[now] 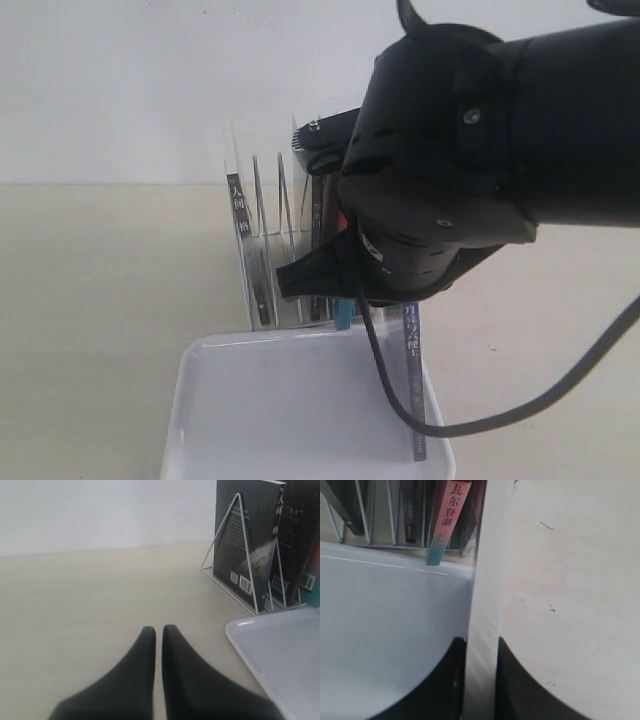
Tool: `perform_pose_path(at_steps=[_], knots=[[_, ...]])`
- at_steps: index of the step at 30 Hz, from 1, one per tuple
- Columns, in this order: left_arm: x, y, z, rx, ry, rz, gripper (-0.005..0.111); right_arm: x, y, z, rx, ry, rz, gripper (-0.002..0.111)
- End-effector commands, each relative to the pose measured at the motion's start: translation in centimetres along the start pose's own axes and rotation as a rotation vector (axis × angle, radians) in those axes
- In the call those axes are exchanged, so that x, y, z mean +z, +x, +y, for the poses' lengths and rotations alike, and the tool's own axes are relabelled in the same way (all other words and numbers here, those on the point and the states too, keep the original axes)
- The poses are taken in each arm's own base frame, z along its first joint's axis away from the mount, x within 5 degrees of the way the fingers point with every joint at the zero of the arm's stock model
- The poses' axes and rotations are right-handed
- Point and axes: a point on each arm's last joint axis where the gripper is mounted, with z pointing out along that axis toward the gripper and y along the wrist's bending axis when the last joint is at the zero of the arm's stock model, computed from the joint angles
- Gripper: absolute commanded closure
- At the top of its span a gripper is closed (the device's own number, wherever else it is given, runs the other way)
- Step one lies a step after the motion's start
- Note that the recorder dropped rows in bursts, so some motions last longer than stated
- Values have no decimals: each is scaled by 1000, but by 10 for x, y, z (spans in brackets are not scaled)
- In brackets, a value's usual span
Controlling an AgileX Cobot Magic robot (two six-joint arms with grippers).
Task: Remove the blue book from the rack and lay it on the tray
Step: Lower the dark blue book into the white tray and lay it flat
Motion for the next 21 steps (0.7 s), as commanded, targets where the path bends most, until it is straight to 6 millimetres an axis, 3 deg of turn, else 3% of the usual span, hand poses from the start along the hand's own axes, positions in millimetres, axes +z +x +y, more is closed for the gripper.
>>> perform_pose_path(at_steps=[1, 16, 21], knots=[[0, -1, 0, 0, -2, -8, 103, 2, -1, -1, -15, 32, -11, 109], [0, -1, 0, 0, -2, -8, 103, 2, 1, 2, -16, -9, 8, 108], [0, -1, 0, 0, -2, -8, 103, 2, 0, 8, -7, -69, 0, 96]])
